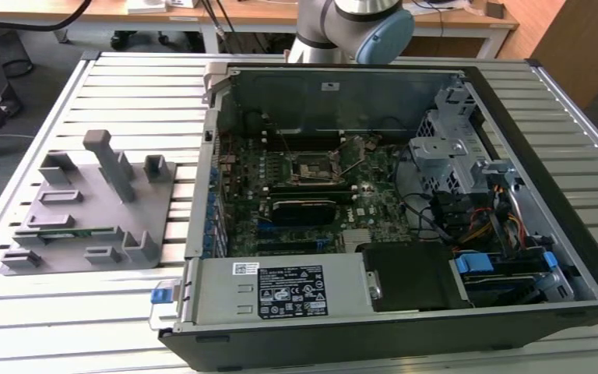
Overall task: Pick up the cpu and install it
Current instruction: 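Pick up the cpu and move it towards the insertion slot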
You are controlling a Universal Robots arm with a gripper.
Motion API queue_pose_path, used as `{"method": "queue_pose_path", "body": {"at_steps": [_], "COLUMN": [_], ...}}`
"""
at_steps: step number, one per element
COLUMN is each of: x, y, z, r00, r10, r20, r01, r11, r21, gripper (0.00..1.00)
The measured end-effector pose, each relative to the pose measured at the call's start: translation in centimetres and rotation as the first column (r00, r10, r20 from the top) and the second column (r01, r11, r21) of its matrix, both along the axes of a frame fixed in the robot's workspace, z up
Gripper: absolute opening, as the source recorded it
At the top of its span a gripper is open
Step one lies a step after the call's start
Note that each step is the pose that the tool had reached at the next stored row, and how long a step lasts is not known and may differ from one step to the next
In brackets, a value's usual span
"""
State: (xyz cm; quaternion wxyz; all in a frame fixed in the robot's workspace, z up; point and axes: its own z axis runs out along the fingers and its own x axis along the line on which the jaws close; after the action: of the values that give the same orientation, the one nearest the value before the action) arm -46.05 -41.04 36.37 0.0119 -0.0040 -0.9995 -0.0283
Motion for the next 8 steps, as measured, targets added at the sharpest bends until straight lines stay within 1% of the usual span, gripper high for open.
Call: {"method": "queue_pose_path", "body": {"at_steps": [8], "x": [0.0], "y": [0.0], "z": [0.54], "r00": [1.0], "r10": [0.0], "r20": [-0.0001], "r01": [0.0], "r11": [1.0], "r21": [-0.0001], "gripper": [0.54]}}
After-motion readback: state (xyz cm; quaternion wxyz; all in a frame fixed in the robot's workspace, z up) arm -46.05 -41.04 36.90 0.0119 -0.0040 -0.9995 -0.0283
